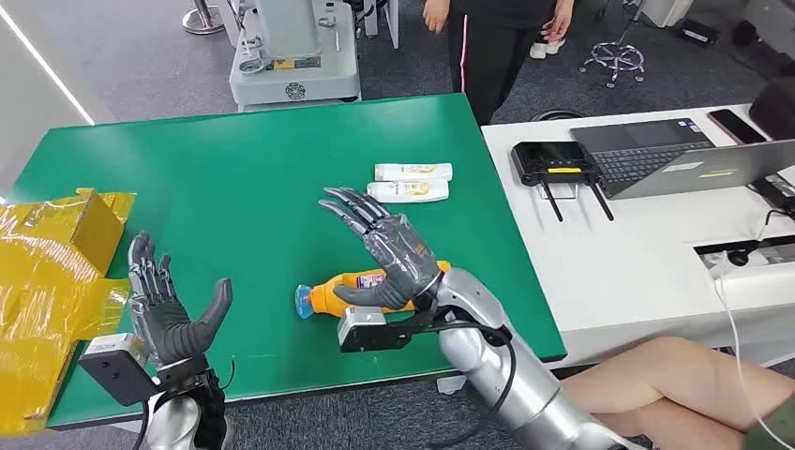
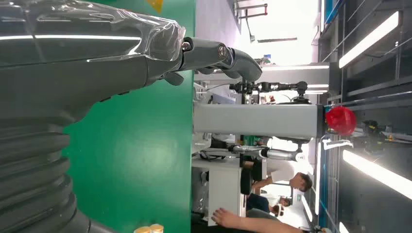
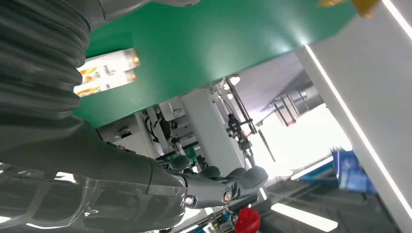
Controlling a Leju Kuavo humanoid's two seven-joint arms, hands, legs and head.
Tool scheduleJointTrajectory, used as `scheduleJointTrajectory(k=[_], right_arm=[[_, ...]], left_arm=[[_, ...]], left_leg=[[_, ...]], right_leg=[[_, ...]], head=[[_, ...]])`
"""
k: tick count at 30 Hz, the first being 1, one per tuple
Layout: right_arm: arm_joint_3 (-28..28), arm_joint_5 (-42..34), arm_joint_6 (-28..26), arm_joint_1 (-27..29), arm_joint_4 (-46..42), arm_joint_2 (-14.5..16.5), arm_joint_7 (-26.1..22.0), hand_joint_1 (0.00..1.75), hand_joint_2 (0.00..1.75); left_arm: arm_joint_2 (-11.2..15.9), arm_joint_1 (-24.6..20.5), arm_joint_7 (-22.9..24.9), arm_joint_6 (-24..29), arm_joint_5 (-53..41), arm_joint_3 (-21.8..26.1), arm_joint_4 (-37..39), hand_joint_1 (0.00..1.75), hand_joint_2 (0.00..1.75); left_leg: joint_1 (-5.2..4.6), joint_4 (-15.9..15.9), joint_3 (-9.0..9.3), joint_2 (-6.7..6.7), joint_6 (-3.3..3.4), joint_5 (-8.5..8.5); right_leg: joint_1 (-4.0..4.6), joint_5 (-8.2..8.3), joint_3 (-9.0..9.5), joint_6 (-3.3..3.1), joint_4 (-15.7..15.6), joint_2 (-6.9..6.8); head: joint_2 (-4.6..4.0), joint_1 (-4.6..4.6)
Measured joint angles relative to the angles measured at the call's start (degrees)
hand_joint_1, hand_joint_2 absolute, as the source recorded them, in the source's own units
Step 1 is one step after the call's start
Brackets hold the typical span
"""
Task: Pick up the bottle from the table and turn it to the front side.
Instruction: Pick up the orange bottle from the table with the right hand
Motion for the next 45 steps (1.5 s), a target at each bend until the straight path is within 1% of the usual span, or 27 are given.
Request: scheduleJointTrajectory(k=[2,3,5,7,9,13,16,18,20,23,26,32,36,45], right_arm=[[0.2,-0.4,1.8,-1.2,0.6,-1.6,0.2,0.0,1.75],[0.5,-0.8,4.0,-2.6,1.1,-3.2,0.3,0.0,1.75],[1.6,-2.5,10.2,-6.1,2.2,-6.8,0.2,0.0,1.75],[3.3,-4.8,17.8,-11.1,4.0,-10.4,-0.1,0.0,1.75],[5.4,-7.0,22.8,-16.1,6.2,-13.1,-0.5,0.0,1.75],[9.4,-10.5,25.2,-22.4,9.5,-16.0,-0.1,0.0,1.75],[12.7,-14.8,29.9,-26.0,11.7,-17.3,1.5,0.0,1.75],[15.3,-18.4,33.7,-29.0,13.6,-17.6,2.5,0.0,1.75],[18.2,-21.2,36.0,-31.8,15.7,-17.7,3.1,0.0,1.75],[22.1,-24.0,37.3,-34.6,18.3,-17.3,3.4,0.0,1.75],[26.2,-26.5,38.0,-36.2,20.9,-16.2,3.6,0.0,1.75],[32.6,-30.1,35.7,-36.4,26.1,-13.6,4.1,0.0,1.75],[35.5,-30.7,35.4,-35.9,29.1,-12.4,4.1,0.0,1.75],[39.5,-32.0,35.6,-35.8,32.5,-12.3,4.1,0.0,1.75]], left_arm=[[0.0,0.0,0.0,-0.1,0.2,0.0,0.0,0.0,1.75],[0.0,0.0,0.0,-0.2,0.3,0.0,0.0,0.0,1.75],[0.0,0.0,0.0,-0.4,0.8,0.0,0.0,0.0,1.75],[0.0,0.0,0.0,-0.6,1.3,0.0,0.0,0.0,1.75],[0.1,0.0,0.0,-0.9,1.7,0.0,0.0,0.0,1.75],[0.1,0.0,0.0,-1.1,1.9,0.0,0.0,0.0,1.75],[0.1,-0.1,0.0,-1.5,2.1,0.0,0.0,0.0,1.75],[0.1,-0.1,0.0,-1.5,2.4,0.0,0.0,0.0,1.75],[0.1,-0.1,0.0,-1.5,2.6,0.0,0.0,0.0,1.75],[0.1,0.0,0.0,-1.3,2.7,0.0,-0.1,0.0,1.75],[0.2,0.0,0.0,-1.0,2.7,0.0,-0.5,0.0,1.75],[0.3,0.1,0.0,-0.4,3.2,0.3,-1.1,0.0,1.75],[0.4,0.1,0.0,-0.2,3.4,0.6,-1.2,0.0,1.75],[0.6,0.5,0.0,0.7,3.7,1.0,-1.8,0.0,1.75]], left_leg=[[-0.01,0.0,0.0,0.0,0.01,0.0],[-0.02,0.0,-0.01,0.0,0.02,0.01],[-0.05,0.1,-0.03,-0.01,0.05,0.03],[-0.07,0.1,-0.04,0.02,0.1,0.06],[-0.07,0.1,-0.03,0.03,0.14,0.09],[-0.07,0.1,-0.03,0.01,0.18,0.12],[-0.08,0.1,-0.04,0.04,0.18,0.12],[-0.08,0.1,-0.03,0.04,0.18,0.12],[-0.08,0.1,-0.04,0.02,0.18,0.12],[-0.07,0.1,-0.05,0.0,0.18,0.12],[-0.07,0.1,-0.05,0.0,0.18,0.12],[-0.07,0.1,-0.04,0.0,0.18,0.12],[-0.07,0.1,-0.04,-0.04,0.19,0.12],[-0.08,0.1,-0.05,-0.03,0.19,0.12]], right_leg=[[-0.01,0.01,0.0,0.02,0.0,0.0],[-0.02,0.03,0.0,0.04,0.0,0.0],[-0.04,0.06,0.0,0.08,0.0,0.01],[-0.06,0.11,-0.01,0.12,0.0,0.04],[-0.08,0.13,-0.01,0.16,0.0,0.06],[-0.08,0.14,-0.01,0.17,0.0,0.03],[-0.08,0.15,-0.01,0.18,0.0,0.06],[-0.08,0.15,-0.01,0.18,0.0,0.06],[-0.08,0.15,-0.01,0.18,0.0,0.05],[-0.07,0.15,0.01,0.18,0.0,0.02],[-0.06,0.14,0.01,0.18,0.0,0.02],[-0.06,0.14,0.01,0.18,0.0,0.02],[-0.06,0.14,0.01,0.18,0.0,-0.01],[-0.08,0.15,0.01,0.19,0.0,-0.01]], head=[[0.0,0.0],[0.0,0.0],[0.0,-0.01],[0.0,0.01],[0.0,0.01],[0.0,0.0],[0.0,0.0],[0.0,-0.01],[0.0,-0.01],[0.0,-0.01],[0.0,-0.01],[0.0,0.0],[0.0,0.0],[0.0,0.0]])
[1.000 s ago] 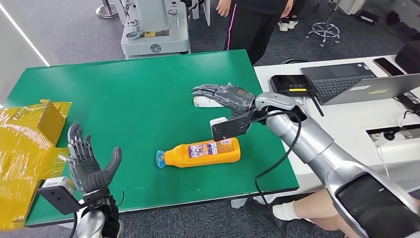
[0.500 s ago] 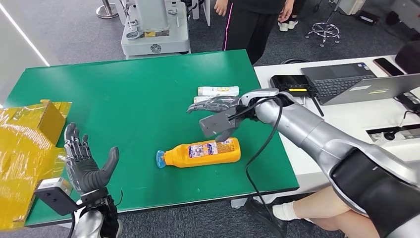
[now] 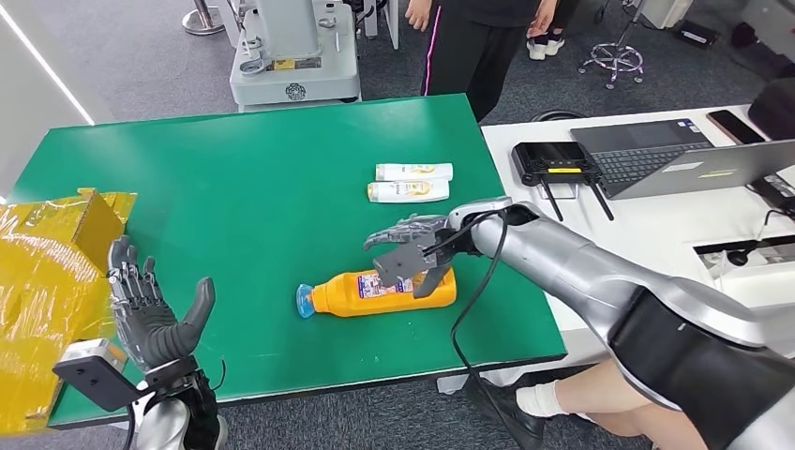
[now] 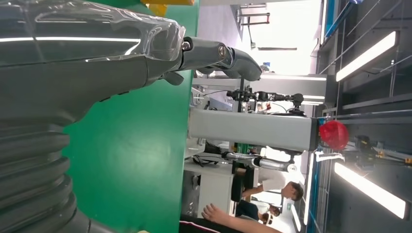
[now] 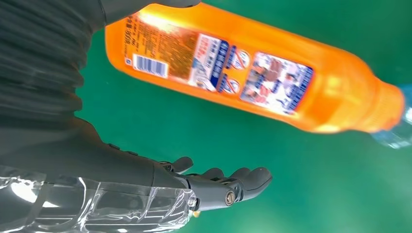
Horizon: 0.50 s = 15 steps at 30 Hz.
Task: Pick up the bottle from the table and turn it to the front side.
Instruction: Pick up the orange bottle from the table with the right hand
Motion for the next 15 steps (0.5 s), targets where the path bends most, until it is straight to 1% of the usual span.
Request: scheduleJointTrajectory(k=[10,15], right_arm=[[2.8,0.1,-0.4,0.0,1.2,-0.3,0.2,0.0,1.75],[4.2,1.3,-2.4,-0.1,1.6,-0.3,1.2,0.0,1.75]], left_arm=[[0.0,0.2,0.0,0.4,0.2,0.0,-0.2,0.0,1.75],[0.0,0.2,0.0,0.7,0.3,0.0,-0.2,0.0,1.75]], left_leg=[[0.01,0.0,0.01,0.02,0.0,0.0],[0.01,0.0,0.01,0.02,0.0,0.0]], right_leg=[[0.0,0.01,0.0,0.01,0.0,0.01],[0.0,0.0,0.0,0.01,0.0,0.01]], head=[[0.0,0.0],[0.0,0.0]])
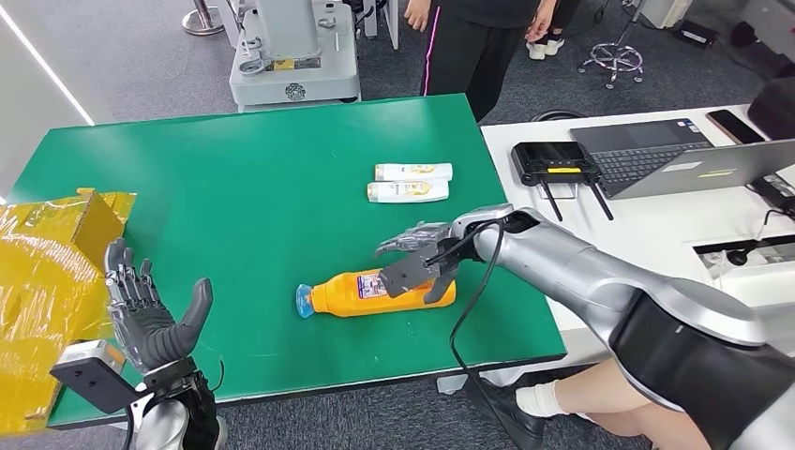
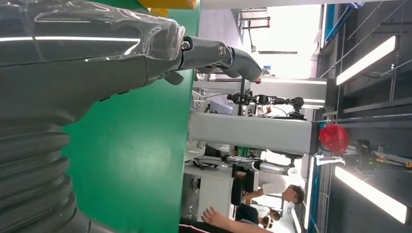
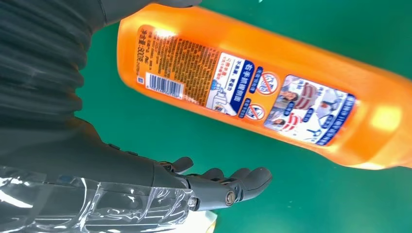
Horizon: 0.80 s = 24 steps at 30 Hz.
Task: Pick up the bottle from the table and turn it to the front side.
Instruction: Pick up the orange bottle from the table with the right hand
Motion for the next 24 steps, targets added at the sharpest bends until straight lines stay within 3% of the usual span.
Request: scheduleJointTrajectory(k=[8,14,24], right_arm=[[2.3,-0.5,-2.4,-0.4,0.9,0.0,0.6,0.0,1.75],[3.7,-1.2,-5.8,2.8,0.5,1.3,-1.4,0.0,1.75],[4.7,-1.7,-5.8,3.8,-0.8,2.0,-1.3,0.0,1.75]], left_arm=[[0.0,0.0,0.0,0.8,0.1,0.0,0.0,0.0,1.75],[0.0,0.8,0.0,2.0,-0.2,0.0,-0.2,0.0,1.75],[0.0,1.5,0.0,2.5,-0.3,0.0,-0.3,0.0,1.75]], left_leg=[[0.0,0.0,-0.01,0.0,0.0,0.0],[0.0,0.0,0.0,0.0,0.0,-0.01],[0.02,0.0,0.01,0.02,0.0,0.0]], right_leg=[[0.0,0.0,0.01,0.0,0.0,0.0],[0.0,0.0,0.01,0.0,0.0,0.01],[0.02,-0.01,0.01,0.01,0.0,0.02]], head=[[0.0,0.01],[0.0,0.0],[0.0,0.0]])
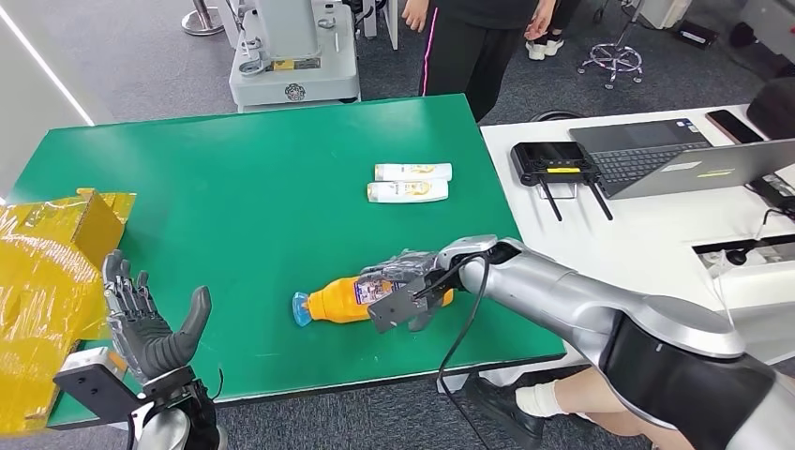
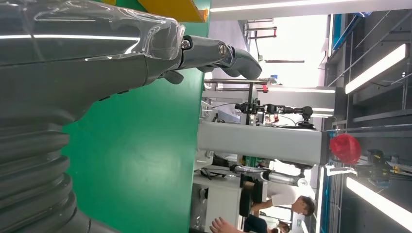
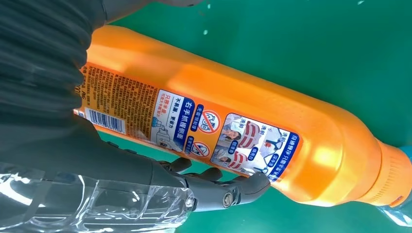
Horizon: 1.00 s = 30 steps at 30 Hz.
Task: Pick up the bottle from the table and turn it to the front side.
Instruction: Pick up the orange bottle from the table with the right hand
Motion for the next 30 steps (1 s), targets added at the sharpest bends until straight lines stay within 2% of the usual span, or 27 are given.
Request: scheduleJointTrajectory(k=[16,26,30], right_arm=[[1.1,-2.6,0.8,1.0,-1.8,3.2,0.3,0.0,1.75],[1.1,-2.0,-1.4,-0.6,-4.1,2.2,3.4,0.0,1.75],[1.4,3.0,-5.6,-0.9,-5.1,0.9,5.4,0.0,1.75]], left_arm=[[1.3,1.4,0.0,2.2,-0.1,-0.3,1.3,0.0,1.75],[1.7,2.1,0.0,2.7,0.0,-2.4,1.5,0.0,1.75],[1.9,2.2,0.0,3.0,0.1,-2.9,1.5,0.0,1.75]], left_leg=[[0.01,0.0,0.01,0.04,0.0,0.0],[-0.01,0.0,0.0,0.05,0.03,0.02],[-0.02,0.0,0.0,0.03,0.03,0.02]], right_leg=[[0.01,0.0,0.0,0.0,0.0,0.07],[-0.02,0.03,0.0,0.04,0.0,0.07],[-0.02,0.04,0.0,0.05,0.0,0.05]], head=[[0.0,0.0],[0.0,0.0],[0.0,-0.01]])
